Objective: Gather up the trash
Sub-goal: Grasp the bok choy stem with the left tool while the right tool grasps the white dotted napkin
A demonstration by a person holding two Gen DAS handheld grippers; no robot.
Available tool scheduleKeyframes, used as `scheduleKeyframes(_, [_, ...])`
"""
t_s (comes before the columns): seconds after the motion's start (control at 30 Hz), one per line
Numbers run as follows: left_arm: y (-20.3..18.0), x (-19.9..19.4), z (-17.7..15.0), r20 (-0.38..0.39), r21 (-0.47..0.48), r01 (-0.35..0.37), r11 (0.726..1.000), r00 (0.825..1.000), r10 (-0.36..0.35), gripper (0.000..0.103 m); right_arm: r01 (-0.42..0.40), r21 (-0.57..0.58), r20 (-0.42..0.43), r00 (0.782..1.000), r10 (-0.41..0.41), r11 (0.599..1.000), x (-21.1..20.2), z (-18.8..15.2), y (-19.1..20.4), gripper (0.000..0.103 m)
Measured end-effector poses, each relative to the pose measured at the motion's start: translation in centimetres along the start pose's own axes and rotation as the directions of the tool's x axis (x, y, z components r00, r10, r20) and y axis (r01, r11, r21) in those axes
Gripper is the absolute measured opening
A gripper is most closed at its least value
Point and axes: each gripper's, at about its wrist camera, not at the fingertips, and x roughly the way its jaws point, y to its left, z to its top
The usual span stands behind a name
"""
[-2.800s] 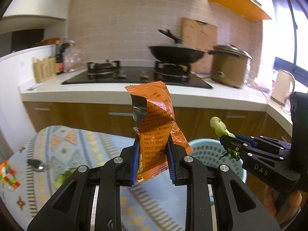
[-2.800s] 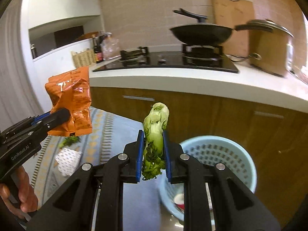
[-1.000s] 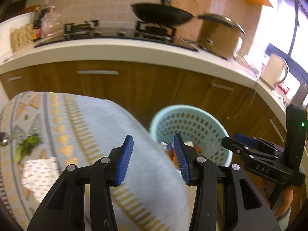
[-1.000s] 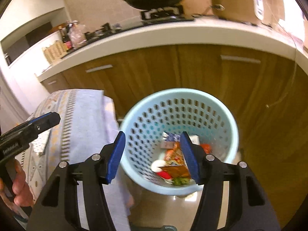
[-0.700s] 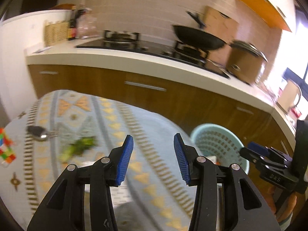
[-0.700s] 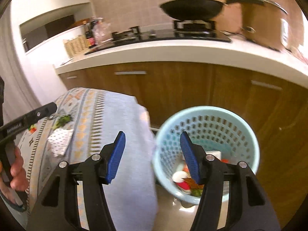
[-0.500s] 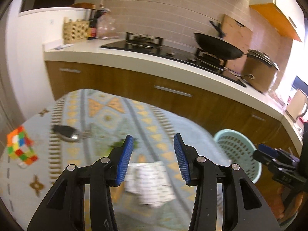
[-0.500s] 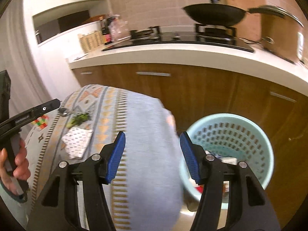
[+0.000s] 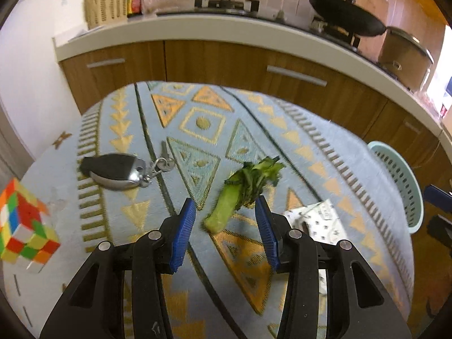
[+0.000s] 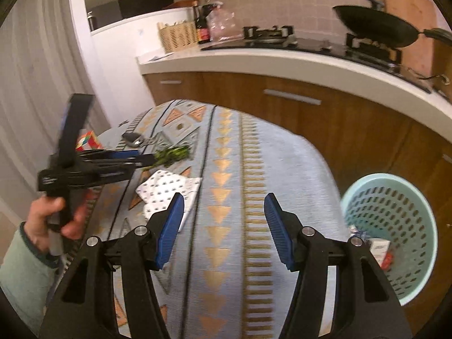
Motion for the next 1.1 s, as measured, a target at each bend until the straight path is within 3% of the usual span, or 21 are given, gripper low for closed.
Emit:
scheduleKeyframes(0.23, [-0.4, 1.1, 0.0, -0.006, 0.007, -0.002, 1.000, 1.000, 0.002, 0.041, -0.048, 0.003, -0.049, 0.998, 0.048, 0.999, 2.4, -0.3, 1.7, 0.055])
scheduleKeyframes(0.43, [-0.3, 0.8, -0.4, -0.001, -0.024, -0.010, 1.000, 1.000, 0.010, 0.012, -0.063, 0.008, -0.089, 0.994, 0.063, 0.998, 4.7, -0.6, 3.0, 0.055])
scheduleKeyframes(0.57, [0.8, 0.1, -0.9, 0.016, -0.125, 0.031, 0.992, 0.999, -0.029, 0.012, -0.073, 0.022, -0.123, 0.990, 0.075, 0.997, 6.2, -0.8, 3.8, 0.056])
scheduleKeyframes(0.8, [2.8, -1.2, -1.6, 0.111, -0.236, 0.067, 0.969, 0.993, -0.042, 0.012, -0.085, 0.046, -0.171, 0.981, 0.092, 0.995, 8.5, -1.1, 5.0, 0.079])
scheduleKeyframes(0.93, [3.5, -1.7, -1.9, 0.141, -0.276, 0.084, 0.957, 0.989, -0.046, 0.012, -0.044, 0.018, -0.179, 0.983, 0.047, 0.999, 9.5, -1.0, 6.2, 0.083])
scheduleKeyframes(1.03, [2.9, -1.8, -1.8, 0.150, -0.258, 0.068, 0.964, 0.988, -0.030, 0.012, 0.013, -0.013, -0.178, 0.984, -0.015, 1.000, 10.4, -0.7, 7.1, 0.083])
scheduleKeyframes(1.1, [2.7, -1.8, -1.8, 0.151, -0.243, 0.056, 0.968, 0.988, -0.019, 0.012, 0.069, -0.049, -0.173, 0.982, -0.077, 0.996, 10.9, -0.6, 7.8, 0.079])
